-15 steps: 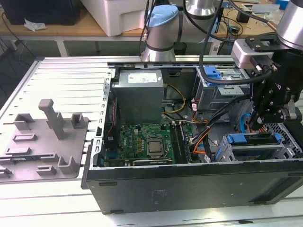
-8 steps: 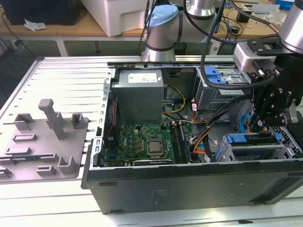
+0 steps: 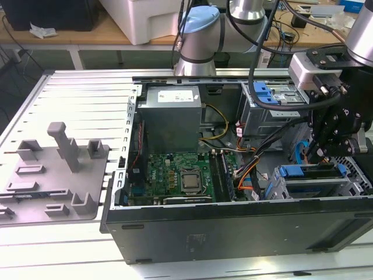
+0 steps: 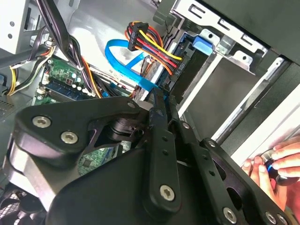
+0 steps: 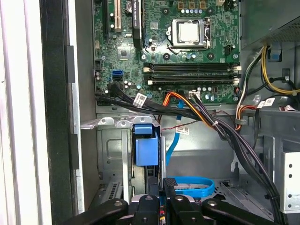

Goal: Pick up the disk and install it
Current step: 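Insert the second disk wire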

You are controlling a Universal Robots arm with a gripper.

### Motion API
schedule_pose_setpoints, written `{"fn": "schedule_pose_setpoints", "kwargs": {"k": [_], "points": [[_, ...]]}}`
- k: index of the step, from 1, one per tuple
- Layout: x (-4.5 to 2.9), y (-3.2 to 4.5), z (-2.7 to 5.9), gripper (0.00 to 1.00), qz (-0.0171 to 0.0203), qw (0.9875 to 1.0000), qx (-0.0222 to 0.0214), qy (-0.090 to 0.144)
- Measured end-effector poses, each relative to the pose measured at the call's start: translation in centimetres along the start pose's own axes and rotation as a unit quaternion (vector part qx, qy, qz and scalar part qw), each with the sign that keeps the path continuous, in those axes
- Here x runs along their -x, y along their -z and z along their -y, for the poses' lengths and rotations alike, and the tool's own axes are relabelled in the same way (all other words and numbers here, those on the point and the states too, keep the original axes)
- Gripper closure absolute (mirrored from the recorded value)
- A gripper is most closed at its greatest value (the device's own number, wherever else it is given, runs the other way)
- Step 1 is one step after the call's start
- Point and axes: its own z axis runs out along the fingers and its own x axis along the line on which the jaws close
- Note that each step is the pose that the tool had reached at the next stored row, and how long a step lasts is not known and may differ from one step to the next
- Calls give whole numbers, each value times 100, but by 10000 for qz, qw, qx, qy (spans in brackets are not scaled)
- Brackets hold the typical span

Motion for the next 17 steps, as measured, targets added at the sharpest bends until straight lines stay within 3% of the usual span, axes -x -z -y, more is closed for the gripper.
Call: {"fn": "schedule_pose_setpoints", "kwargs": {"k": [17], "points": [[-3,-10,29,84,1,10000,0,17]]}}
